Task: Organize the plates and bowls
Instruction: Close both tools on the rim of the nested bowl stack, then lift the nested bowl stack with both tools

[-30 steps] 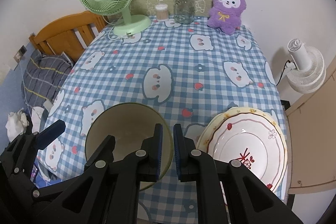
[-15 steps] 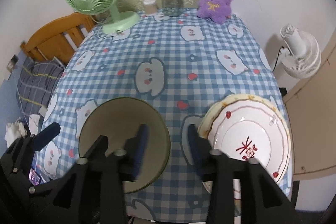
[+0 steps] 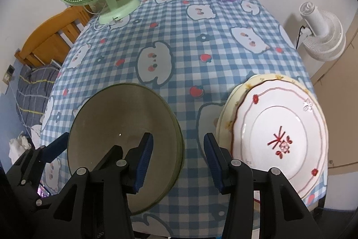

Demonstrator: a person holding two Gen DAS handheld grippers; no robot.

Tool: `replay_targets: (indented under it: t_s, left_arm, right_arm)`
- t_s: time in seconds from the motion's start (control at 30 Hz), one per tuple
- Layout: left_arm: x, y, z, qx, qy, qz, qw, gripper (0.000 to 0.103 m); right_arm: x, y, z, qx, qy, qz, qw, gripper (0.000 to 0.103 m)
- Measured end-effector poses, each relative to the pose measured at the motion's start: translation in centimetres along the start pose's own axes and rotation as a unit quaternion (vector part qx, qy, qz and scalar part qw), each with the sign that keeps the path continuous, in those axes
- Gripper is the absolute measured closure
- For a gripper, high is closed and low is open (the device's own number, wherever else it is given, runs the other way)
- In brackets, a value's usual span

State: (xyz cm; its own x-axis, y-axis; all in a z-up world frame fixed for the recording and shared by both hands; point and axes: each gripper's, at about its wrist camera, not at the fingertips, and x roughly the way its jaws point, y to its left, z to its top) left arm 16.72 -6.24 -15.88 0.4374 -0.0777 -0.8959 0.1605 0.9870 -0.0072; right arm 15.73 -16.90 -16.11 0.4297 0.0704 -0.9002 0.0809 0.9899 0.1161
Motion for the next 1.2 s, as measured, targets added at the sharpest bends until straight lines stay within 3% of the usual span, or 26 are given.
replay_targets:
  t_s: [0.6, 1.0, 1.07, 1.2]
  left_arm:
    - [3.2, 0.1, 0.5, 0.004, 0.033, -0.023, 0.9992, 0.021]
    - [3.8, -0.2, 0.7, 0.012, 0.042, -0.060, 0.9973, 0.024]
    - [3.9, 0.0, 0.7, 0.011, 0.044, -0.073, 0.9963, 0.024]
    - [4.1, 0.1, 0.8, 0.012, 0.041, -0.090, 0.9950, 0.024]
  right_arm:
    - [3.1, 0.3, 0.5, 0.022, 0.021, 0.004, 1.000, 0.052]
    - [3.8, 0.9, 0.6, 0.024, 0.018, 0.003, 1.000, 0.052]
    - [4.2, 1.0, 0.7, 0.030, 0.023, 0.021, 0.999, 0.048]
    - [4.4, 1.3, 0.8, 0.029, 0.023, 0.020, 0.999, 0.046]
